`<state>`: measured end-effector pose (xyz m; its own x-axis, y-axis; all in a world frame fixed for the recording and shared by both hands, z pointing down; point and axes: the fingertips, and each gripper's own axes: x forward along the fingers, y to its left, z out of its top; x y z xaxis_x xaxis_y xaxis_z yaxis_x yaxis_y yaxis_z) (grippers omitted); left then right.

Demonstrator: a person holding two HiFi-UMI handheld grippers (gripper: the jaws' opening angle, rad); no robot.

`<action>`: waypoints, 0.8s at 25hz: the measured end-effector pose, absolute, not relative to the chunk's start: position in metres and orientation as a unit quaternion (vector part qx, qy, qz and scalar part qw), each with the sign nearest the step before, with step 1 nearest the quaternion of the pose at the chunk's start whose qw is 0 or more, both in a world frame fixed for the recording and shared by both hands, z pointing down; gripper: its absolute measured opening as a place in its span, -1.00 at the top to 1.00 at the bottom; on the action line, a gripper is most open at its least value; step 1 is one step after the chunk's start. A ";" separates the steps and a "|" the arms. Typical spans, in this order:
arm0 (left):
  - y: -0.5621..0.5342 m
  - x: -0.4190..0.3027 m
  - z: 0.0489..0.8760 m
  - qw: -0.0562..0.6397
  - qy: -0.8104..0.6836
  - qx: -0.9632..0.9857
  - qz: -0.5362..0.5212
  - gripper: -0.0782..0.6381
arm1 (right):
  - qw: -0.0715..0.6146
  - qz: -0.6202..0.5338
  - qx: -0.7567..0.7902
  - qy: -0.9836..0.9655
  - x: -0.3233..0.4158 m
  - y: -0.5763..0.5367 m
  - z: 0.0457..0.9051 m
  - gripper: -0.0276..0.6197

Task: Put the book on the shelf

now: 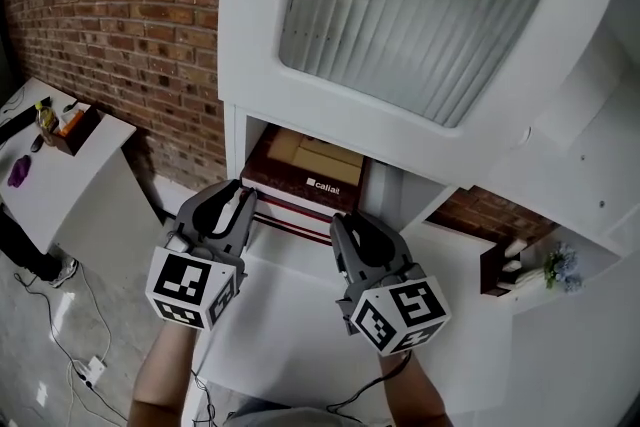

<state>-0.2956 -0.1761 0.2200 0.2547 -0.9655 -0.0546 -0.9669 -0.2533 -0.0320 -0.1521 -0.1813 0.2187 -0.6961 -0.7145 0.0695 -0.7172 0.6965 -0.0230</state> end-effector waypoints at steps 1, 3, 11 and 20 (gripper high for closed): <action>-0.175 -0.296 0.219 0.031 0.612 -0.790 0.013 0.51 | 0.028 0.024 0.389 -0.920 -0.151 -0.180 0.219 0.63; -0.170 -0.296 0.217 0.035 0.615 -0.788 0.015 0.51 | 0.027 0.023 0.390 -0.920 -0.148 -0.177 0.218 0.65; -0.148 -0.278 0.212 0.041 0.609 -0.792 0.017 0.58 | 0.022 0.022 0.370 -0.929 -0.145 -0.154 0.215 0.81; -0.117 -0.255 0.209 0.045 0.607 -0.793 0.015 0.67 | 0.018 0.018 0.336 -0.941 -0.148 -0.125 0.210 0.87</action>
<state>-0.2546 -0.1166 0.2094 0.2618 -0.9619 -0.0786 -0.9646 -0.2583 -0.0521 -0.1480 -0.1251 0.2105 -0.7735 -0.6322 0.0455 -0.6335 0.7734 -0.0222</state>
